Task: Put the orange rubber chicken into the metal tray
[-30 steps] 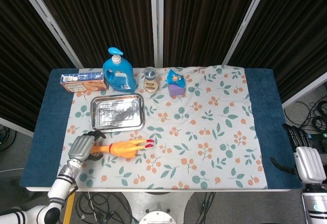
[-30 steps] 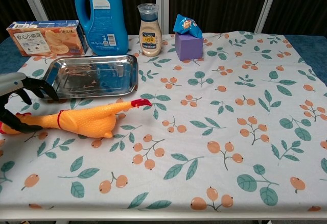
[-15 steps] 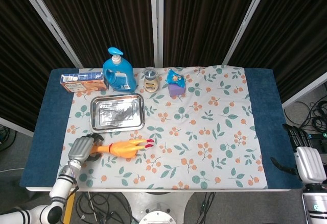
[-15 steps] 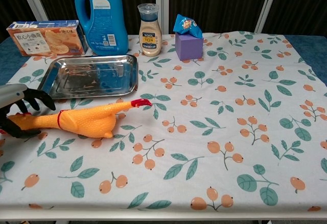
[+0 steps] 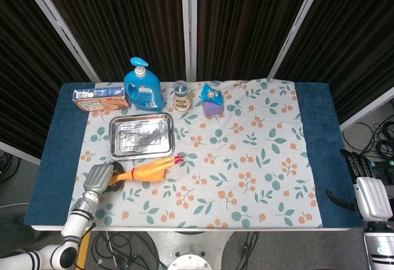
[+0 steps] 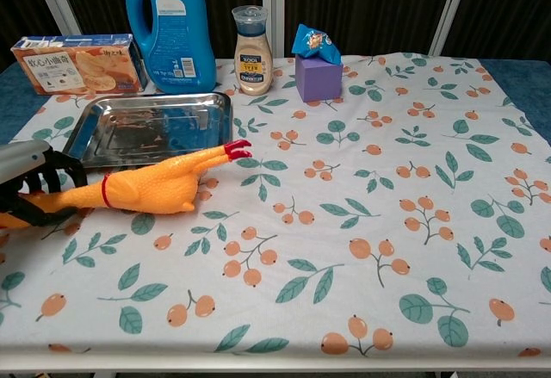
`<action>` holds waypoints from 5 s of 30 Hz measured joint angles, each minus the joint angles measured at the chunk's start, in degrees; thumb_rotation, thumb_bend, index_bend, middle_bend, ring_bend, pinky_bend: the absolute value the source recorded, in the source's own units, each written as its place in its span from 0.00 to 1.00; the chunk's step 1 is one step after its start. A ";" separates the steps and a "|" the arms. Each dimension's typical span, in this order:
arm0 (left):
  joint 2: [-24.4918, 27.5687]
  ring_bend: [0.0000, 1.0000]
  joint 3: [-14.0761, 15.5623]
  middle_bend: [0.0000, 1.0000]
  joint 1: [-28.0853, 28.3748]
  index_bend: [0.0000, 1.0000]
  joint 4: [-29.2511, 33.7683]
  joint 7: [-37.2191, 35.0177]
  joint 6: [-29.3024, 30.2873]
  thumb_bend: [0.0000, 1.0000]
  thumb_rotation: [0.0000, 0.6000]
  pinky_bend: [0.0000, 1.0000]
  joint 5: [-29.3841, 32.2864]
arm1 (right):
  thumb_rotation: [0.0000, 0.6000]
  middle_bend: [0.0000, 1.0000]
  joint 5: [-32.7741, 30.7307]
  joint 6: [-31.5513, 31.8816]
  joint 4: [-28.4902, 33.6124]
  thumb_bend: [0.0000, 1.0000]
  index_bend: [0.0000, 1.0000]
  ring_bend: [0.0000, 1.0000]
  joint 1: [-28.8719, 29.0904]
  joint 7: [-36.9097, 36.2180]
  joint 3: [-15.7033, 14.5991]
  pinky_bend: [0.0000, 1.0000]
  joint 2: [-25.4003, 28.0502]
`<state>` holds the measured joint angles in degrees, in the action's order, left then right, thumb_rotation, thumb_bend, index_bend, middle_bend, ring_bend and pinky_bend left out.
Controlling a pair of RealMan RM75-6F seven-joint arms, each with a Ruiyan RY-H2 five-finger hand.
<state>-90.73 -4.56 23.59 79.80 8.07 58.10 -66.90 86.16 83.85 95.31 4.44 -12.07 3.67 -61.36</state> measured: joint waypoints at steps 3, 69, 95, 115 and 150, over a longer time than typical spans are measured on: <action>-0.27 0.69 0.17 0.76 -0.28 0.74 -1.35 -3.59 0.67 0.64 1.00 0.86 -2.12 | 1.00 0.07 0.19 -0.12 0.33 0.14 0.00 0.00 0.16 0.25 0.02 0.00 0.13; 17.35 0.78 -13.32 0.83 20.09 0.80 21.19 -35.60 -19.97 0.77 1.00 0.93 8.55 | 1.00 0.27 -21.47 -21.53 13.57 0.09 0.25 0.07 39.37 55.44 12.73 0.02 -20.24; 18.24 0.78 -12.85 0.83 19.32 0.80 21.64 -35.15 -19.06 0.77 1.00 0.93 7.79 | 1.00 0.83 -26.42 -19.56 9.74 0.61 0.86 0.54 44.83 55.73 11.95 0.13 -25.14; 16.61 0.78 -12.04 0.83 19.32 0.80 20.69 -32.25 -16.70 0.77 1.00 0.93 7.84 | 1.00 0.52 -25.69 -18.91 10.13 0.14 0.38 0.33 45.07 54.62 9.56 0.13 -24.39; 17.11 0.78 -12.15 0.83 19.15 0.80 21.22 -32.27 -17.28 0.77 1.00 0.93 8.17 | 1.00 0.57 -28.11 -17.94 9.99 0.55 0.57 0.37 46.77 54.69 9.59 0.10 -24.61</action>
<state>-73.62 -16.71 42.74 101.02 -24.20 40.82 -58.73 58.05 65.91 105.30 51.21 42.62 13.26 -85.97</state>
